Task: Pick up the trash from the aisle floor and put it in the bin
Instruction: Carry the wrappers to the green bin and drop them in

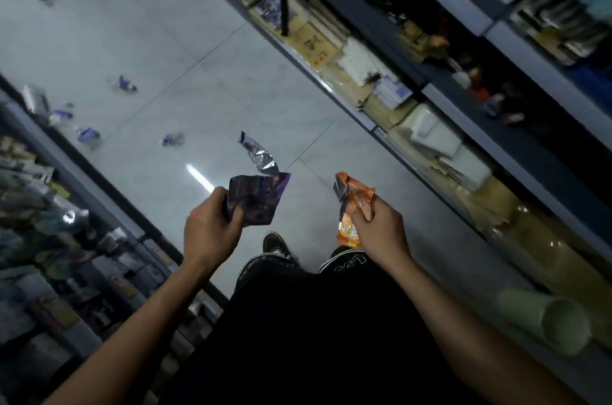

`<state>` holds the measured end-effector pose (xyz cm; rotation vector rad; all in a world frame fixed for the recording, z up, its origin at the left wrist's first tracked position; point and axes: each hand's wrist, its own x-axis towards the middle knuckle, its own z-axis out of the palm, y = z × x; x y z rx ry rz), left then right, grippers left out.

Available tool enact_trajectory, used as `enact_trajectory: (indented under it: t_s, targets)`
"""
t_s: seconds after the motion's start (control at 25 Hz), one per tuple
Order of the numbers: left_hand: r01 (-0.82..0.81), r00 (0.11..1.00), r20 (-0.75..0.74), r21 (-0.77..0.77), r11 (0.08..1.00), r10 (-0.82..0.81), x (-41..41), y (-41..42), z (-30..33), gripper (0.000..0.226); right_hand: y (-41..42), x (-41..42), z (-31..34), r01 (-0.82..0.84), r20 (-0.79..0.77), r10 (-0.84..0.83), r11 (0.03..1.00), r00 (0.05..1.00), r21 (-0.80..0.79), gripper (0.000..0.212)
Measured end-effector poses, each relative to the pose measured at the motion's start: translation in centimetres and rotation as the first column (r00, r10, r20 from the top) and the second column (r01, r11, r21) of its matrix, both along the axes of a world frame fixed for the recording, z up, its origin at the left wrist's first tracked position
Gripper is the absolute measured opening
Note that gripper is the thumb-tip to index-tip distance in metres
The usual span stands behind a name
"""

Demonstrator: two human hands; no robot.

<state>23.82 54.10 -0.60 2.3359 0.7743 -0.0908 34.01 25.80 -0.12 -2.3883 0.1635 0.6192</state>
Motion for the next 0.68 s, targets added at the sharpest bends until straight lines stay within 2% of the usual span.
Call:
enact_trajectory:
  t_s: [0.16, 0.32, 0.48, 0.56, 0.68]
  targets:
    - [0.296, 0.955, -0.021, 0.064, 0.953, -0.295, 2.3, -7.0, 0.9, 0.023, -8.7, -4.9, 0.5, 0.218, 0.06, -0.217, 0.976, 0.974, 0.002, 0.02]
    - [0.584, 0.809, 0.027, 0.075, 0.808, -0.587, 3.4, -18.4, 1.4, 0.029, -18.6, -11.0, 0.3, 0.45, 0.066, -0.45, 0.893, 0.891, 0.012, 0.019]
    - [0.824, 0.545, 0.059, 0.146, 0.547, -0.837, 3.4, -32.5, 1.6, 0.027, -29.5, -18.5, -0.6, 0.682, 0.096, -0.682, 0.731, 0.725, 0.036, 0.022]
    - [0.885, 0.431, 0.071, 0.161, 0.437, -0.9, 3.5, -38.4, 1.8, 0.026, -33.6, -21.7, -1.2, 0.749, 0.09, -0.752, 0.658, 0.653, 0.073, 0.023]
    - [0.939, 0.255, 0.066, 0.22, 0.263, -0.965, 3.5, -46.3, 2.2, 0.029, -38.5, -25.5, -0.6, 0.814, 0.055, -0.838, 0.541, 0.543, 0.212, 0.033]
